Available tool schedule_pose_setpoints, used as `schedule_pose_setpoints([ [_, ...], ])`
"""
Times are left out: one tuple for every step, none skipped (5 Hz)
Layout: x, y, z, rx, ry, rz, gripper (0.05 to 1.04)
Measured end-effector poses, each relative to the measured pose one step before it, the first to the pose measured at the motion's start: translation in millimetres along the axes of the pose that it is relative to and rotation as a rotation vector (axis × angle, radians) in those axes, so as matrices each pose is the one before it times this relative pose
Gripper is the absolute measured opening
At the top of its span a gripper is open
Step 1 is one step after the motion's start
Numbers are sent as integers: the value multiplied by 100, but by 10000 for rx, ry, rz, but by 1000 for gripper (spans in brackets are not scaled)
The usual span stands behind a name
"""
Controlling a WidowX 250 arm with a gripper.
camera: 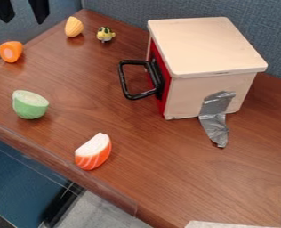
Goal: Open the drawer
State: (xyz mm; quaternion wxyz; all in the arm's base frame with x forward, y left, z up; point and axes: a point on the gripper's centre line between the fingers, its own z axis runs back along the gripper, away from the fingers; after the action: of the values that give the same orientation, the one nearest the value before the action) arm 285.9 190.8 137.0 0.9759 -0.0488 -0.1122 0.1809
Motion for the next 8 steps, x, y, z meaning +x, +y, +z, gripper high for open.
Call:
schedule_pose_setpoints([
  [-523, 78, -1438, -137, 449, 122, 1000],
  [-320, -1378, -1024, -146, 219, -24, 1000],
  [-764, -2027, -1515, -302, 290, -224, 1000],
  [-708, -2662, -979, -354, -133, -175, 1000],
  [-385, -2501, -1359, -145, -487, 214, 1000],
  [409, -795, -476, 65, -665, 854, 1000],
  [589, -461, -816, 105, -963, 1197, 1000],
  [1237, -248, 25, -120, -796, 993, 1000],
])
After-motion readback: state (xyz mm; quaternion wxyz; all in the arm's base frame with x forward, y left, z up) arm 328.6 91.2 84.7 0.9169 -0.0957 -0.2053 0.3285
